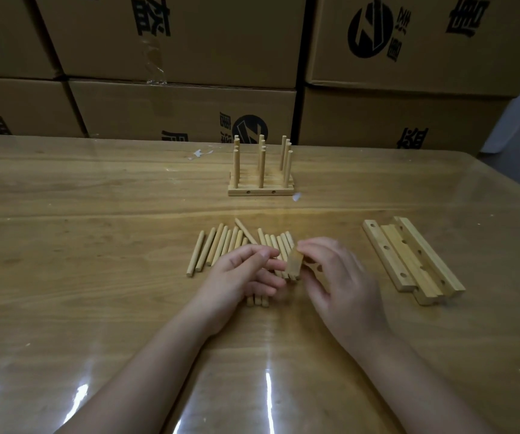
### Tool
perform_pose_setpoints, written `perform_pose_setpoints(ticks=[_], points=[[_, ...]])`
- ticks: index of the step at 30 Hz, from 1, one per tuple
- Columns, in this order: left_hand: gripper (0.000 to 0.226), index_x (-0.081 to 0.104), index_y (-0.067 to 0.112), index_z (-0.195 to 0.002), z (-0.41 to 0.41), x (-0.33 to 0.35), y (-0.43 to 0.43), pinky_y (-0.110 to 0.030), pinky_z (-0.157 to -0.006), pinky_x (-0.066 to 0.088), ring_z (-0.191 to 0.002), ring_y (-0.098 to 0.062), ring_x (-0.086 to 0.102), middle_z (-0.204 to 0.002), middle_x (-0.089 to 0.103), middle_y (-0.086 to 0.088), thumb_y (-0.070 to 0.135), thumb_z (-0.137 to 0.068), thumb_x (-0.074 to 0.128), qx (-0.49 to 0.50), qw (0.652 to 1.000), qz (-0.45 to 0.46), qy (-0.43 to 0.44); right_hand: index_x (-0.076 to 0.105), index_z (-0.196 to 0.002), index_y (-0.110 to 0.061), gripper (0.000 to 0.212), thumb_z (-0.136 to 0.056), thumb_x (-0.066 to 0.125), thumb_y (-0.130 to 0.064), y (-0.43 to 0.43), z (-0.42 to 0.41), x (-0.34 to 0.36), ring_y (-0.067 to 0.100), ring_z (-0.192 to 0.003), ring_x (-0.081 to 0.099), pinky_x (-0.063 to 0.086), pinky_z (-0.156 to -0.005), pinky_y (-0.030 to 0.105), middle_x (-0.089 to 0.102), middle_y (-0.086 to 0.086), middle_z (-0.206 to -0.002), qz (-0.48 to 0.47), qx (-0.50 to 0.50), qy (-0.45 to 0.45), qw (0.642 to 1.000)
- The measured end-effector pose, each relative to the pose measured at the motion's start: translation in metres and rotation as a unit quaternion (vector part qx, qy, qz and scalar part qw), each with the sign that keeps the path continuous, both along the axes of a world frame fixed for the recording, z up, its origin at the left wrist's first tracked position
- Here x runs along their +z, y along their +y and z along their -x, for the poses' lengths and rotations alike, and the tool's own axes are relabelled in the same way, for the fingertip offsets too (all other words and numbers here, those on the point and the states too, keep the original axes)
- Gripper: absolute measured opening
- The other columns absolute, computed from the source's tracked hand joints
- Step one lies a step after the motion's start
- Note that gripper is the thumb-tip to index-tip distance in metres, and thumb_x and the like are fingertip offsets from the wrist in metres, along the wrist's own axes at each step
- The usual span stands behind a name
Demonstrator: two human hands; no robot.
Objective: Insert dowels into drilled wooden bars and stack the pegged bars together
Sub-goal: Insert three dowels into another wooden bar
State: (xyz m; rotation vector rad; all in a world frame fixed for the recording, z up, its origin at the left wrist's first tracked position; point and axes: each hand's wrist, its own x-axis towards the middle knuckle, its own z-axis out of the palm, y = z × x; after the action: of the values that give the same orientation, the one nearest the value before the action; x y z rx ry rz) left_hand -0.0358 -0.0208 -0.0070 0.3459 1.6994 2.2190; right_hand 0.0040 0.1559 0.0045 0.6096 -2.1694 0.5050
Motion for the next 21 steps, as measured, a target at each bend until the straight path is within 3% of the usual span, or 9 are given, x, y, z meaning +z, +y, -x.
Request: perform_pose_setpoints(ticks=[6, 10, 14, 17, 21], points=[[0.039, 0.059, 0.011, -0.115, 0.000, 0.002, 0.000, -0.019, -0.059, 0.053, -0.070, -0.011, 0.068, -0.085, 0.072, -0.005, 0.030, -0.080, 0.060, -0.004, 0.999, -0.036, -0.028, 0.051, -0.109, -0.012, 0.028, -0.081, 0.056, -0.011, -0.006, -0.005, 0.002, 0.016, -0.098, 0.061, 0.052, -0.075, 0.024, 0.064, 0.007, -0.108, -0.015, 0.059, -0.023, 0.998], [0.051, 0.055, 0.007, -0.124, 0.002, 0.001, -0.004, -0.021, -0.068, 0.055, -0.088, -0.017, 0.071, -0.103, 0.073, -0.010, 0.025, -0.079, 0.070, -0.019, 0.996, -0.075, -0.044, 0.049, -0.107, -0.016, 0.024, -0.083, 0.055, -0.013, -0.008, -0.003, 0.000, 0.016, -0.100, 0.058, 0.050, -0.080, 0.020, 0.058, 0.003, -0.113, -0.021, 0.085, -0.039, 0.995], [0.033, 0.071, 0.012, -0.108, 0.005, 0.000, -0.009, -0.024, -0.074, 0.055, -0.091, -0.018, 0.070, -0.103, 0.072, -0.011, 0.029, -0.079, 0.071, -0.049, 0.993, -0.100, -0.028, 0.048, -0.111, -0.020, 0.034, -0.080, 0.059, -0.012, -0.006, -0.001, -0.002, 0.016, -0.108, 0.057, 0.054, -0.076, 0.028, 0.053, 0.000, -0.123, -0.028, 0.095, -0.100, 0.990], [0.036, 0.072, 0.013, -0.107, 0.006, 0.000, -0.010, -0.027, -0.075, 0.055, -0.090, -0.019, 0.069, -0.101, 0.071, -0.012, 0.034, -0.077, 0.075, -0.049, 0.991, -0.117, -0.039, 0.046, -0.120, -0.024, 0.041, -0.081, 0.058, -0.015, -0.006, 0.001, -0.005, 0.011, -0.117, 0.050, 0.048, -0.090, 0.025, 0.051, -0.005, -0.130, -0.020, 0.088, -0.140, 0.986], [0.035, 0.073, 0.014, -0.102, 0.008, 0.000, -0.010, -0.030, -0.074, 0.056, -0.092, -0.022, 0.070, -0.103, 0.071, -0.013, 0.034, -0.073, 0.077, -0.027, 0.990, -0.132, -0.052, 0.046, -0.132, -0.027, 0.044, -0.089, 0.055, -0.020, -0.001, 0.009, -0.011, -0.001, -0.126, 0.029, 0.029, -0.107, 0.032, 0.043, -0.012, -0.138, 0.031, -0.021, -0.206, 0.978]])
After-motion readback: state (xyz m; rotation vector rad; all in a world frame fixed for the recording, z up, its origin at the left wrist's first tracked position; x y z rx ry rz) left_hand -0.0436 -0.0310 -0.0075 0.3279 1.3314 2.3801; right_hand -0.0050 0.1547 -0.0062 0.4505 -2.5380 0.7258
